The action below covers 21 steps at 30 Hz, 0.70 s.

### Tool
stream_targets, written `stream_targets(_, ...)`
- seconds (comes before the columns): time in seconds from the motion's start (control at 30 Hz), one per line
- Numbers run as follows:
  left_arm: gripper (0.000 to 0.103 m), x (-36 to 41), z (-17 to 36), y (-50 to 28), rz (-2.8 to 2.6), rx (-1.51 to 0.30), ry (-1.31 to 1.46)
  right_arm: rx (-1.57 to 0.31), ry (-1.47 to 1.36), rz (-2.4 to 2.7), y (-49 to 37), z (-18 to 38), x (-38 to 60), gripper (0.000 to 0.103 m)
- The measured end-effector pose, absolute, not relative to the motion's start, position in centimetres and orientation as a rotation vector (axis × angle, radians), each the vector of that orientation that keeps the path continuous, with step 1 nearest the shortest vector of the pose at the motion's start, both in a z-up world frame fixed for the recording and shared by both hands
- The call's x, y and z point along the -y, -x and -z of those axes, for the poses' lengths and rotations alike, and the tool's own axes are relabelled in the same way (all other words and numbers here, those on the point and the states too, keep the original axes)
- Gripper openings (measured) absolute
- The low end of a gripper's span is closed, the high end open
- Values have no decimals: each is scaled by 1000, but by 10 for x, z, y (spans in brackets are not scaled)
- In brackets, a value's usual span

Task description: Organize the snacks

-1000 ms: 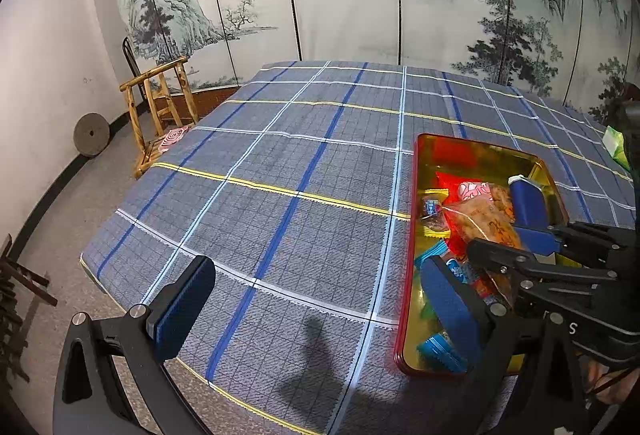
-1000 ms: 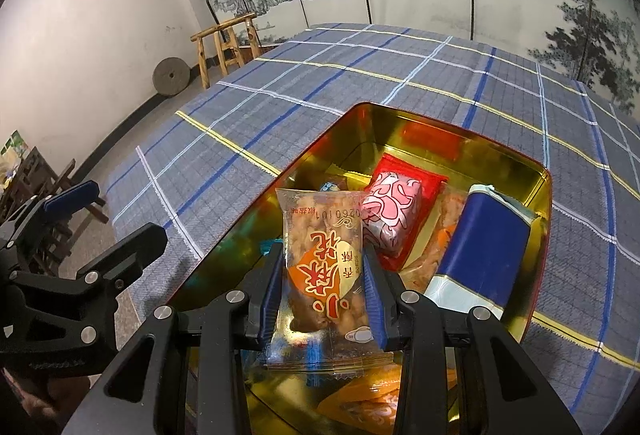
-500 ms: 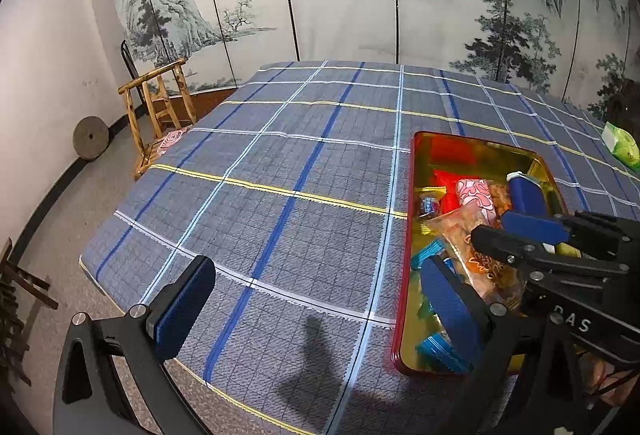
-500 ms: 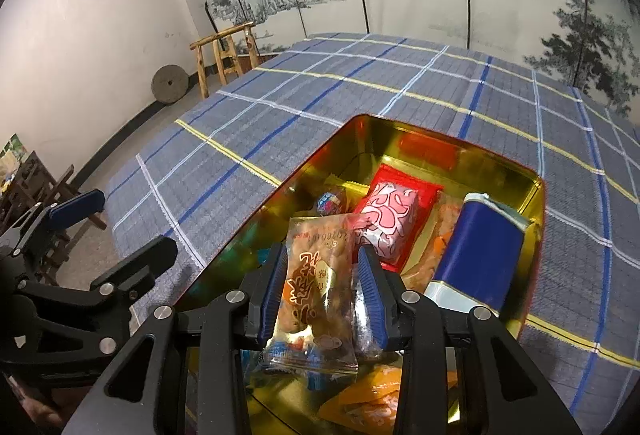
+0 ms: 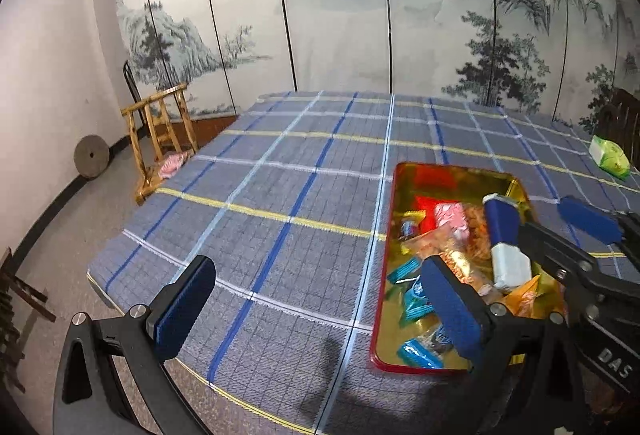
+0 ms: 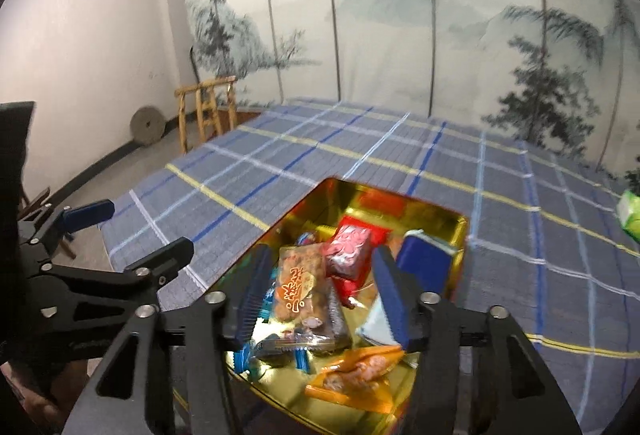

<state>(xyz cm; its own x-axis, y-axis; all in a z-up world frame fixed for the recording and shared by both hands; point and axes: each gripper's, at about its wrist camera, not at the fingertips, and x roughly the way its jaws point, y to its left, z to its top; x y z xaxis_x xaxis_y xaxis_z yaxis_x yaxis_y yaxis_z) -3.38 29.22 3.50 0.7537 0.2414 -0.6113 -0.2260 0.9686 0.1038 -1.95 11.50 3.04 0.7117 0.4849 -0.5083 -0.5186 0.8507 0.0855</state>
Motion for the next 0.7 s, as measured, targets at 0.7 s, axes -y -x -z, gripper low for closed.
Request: stream_targets(0.7,103,-232,-178,169,-255,-120,-36,-229,-30,-456,110,-113,-24,87)
